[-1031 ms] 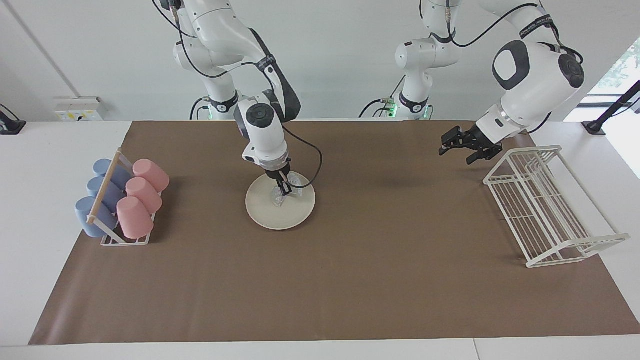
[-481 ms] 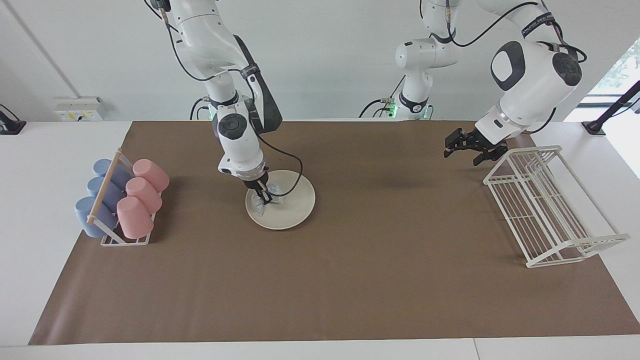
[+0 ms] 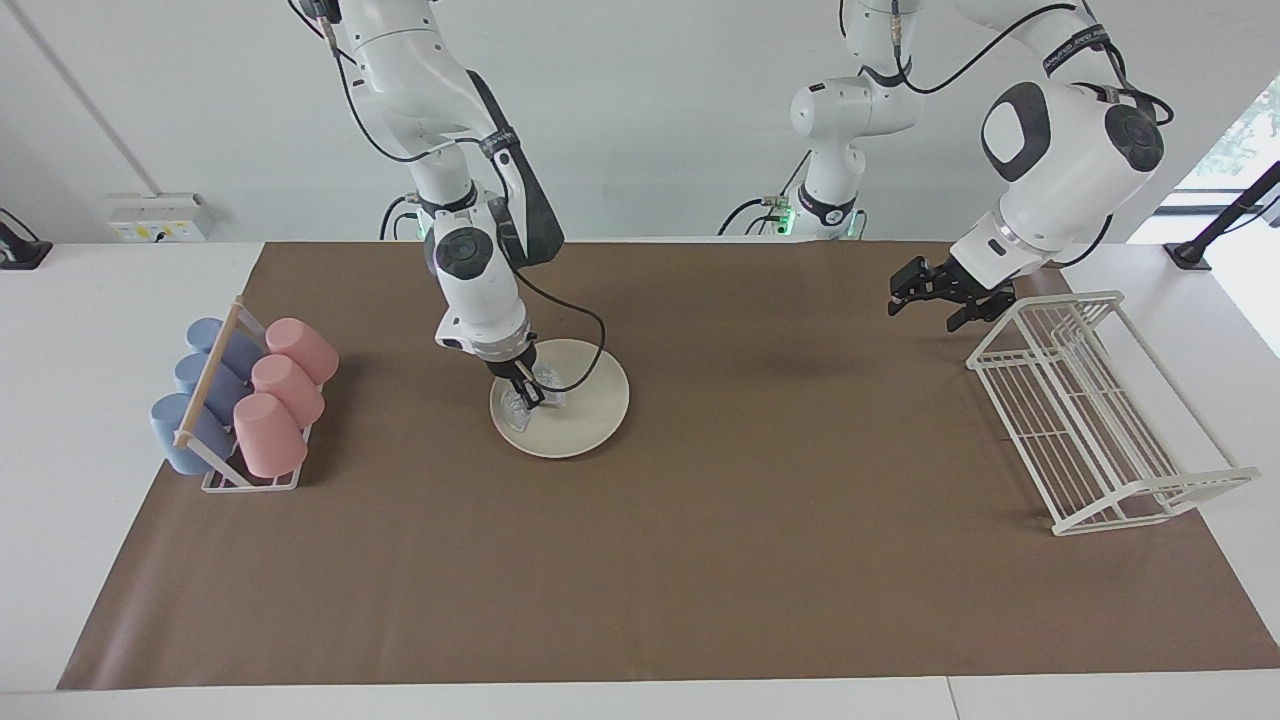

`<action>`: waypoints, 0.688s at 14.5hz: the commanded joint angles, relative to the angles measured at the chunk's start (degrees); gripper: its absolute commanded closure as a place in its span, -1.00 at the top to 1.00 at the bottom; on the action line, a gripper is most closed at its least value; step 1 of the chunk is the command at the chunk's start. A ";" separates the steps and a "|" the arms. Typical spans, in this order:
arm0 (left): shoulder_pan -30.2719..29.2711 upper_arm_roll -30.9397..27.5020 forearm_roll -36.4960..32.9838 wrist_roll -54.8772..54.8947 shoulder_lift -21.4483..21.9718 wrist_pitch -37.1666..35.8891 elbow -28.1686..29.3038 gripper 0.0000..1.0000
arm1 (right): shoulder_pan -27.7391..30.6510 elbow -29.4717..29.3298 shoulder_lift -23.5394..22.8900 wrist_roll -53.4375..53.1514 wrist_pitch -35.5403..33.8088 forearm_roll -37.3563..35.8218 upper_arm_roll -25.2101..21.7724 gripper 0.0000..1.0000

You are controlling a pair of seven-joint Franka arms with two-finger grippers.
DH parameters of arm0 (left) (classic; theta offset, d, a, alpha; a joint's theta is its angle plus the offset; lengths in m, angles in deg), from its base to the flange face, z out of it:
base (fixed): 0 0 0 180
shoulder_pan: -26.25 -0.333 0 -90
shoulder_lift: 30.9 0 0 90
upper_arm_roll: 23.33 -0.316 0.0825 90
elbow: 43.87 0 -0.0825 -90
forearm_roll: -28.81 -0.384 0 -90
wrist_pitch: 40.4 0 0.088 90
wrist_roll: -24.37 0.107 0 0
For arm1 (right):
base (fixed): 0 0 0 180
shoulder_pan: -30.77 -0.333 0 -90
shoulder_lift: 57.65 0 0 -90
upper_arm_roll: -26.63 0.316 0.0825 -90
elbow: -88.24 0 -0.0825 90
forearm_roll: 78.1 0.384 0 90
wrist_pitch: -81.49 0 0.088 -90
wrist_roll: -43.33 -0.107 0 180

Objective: Wipe plate with sponge
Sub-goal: 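Rub the scrubber in circles over the plate with the right gripper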

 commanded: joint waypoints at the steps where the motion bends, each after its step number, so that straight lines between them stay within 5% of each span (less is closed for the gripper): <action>1: 0.79 -0.24 -1.36 -1.72 1.00 1.34 0.93 1.00 | -3.71 0.84 -1.07 -5.86 2.69 0.76 0.31 -1.00; 6: 0.70 -0.24 -1.36 -1.72 0.91 1.87 0.93 1.00 | -3.29 0.75 -1.15 -6.15 3.04 0.76 0.22 -1.00; 10: 0.70 -0.24 -1.27 -1.98 0.91 2.22 0.93 1.00 | 4.26 0.75 -1.59 8.50 2.43 0.76 0.22 -1.00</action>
